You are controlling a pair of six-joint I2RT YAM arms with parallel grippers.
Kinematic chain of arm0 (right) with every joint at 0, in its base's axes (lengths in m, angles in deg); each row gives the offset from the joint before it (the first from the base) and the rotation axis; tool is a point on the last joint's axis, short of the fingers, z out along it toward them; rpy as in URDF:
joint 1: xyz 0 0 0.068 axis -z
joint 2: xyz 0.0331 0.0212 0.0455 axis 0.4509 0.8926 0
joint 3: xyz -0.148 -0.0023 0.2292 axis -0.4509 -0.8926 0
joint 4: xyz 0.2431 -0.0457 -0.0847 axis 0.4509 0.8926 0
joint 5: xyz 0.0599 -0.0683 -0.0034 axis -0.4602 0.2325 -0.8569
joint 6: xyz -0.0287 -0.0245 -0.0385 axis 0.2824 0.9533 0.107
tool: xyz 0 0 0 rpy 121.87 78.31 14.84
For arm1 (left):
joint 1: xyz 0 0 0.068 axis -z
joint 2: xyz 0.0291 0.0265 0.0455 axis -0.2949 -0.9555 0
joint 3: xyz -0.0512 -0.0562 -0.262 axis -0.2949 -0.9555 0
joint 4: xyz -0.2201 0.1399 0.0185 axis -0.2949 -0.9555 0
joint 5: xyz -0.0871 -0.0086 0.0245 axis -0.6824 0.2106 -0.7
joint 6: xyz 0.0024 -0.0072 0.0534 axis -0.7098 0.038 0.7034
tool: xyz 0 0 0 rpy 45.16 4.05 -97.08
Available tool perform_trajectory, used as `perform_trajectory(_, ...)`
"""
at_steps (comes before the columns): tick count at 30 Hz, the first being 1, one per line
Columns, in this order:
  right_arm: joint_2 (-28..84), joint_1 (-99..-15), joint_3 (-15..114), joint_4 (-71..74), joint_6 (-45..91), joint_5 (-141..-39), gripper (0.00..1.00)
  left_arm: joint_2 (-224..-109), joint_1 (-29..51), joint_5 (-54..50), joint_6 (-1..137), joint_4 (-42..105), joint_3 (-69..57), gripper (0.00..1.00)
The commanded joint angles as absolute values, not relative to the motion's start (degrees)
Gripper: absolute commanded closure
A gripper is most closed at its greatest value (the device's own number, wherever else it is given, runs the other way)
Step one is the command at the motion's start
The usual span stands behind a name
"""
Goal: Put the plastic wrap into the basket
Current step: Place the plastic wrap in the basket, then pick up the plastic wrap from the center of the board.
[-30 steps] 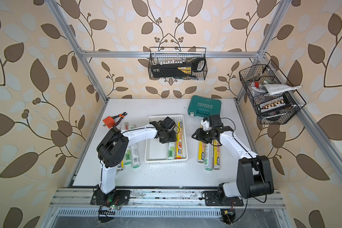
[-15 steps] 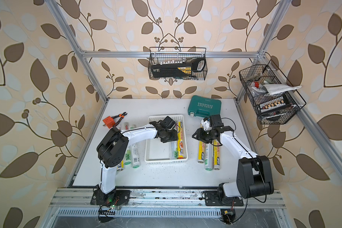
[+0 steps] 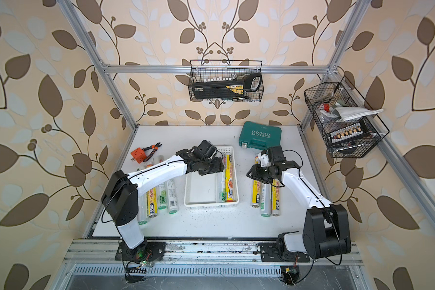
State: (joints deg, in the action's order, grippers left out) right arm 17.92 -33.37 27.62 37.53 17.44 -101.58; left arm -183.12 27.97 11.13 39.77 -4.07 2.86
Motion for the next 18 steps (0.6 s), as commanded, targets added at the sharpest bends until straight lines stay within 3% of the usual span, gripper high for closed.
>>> perform_trajectory(1,16.88,-33.13,29.31,39.93,18.27,-100.06,0.5,-177.22,28.55,17.59,41.54,-9.04,2.43,0.25)
perform_trajectory(12,17.46,-33.61,28.61,39.17,17.11,-98.29,0.44,-158.74,28.46,33.49,43.56,-16.0,-7.32,0.01)
perform_trajectory(18,19.08,-34.07,28.26,39.0,17.14,-94.82,0.43,-150.86,28.29,40.61,44.77,-18.03,-11.13,0.01)
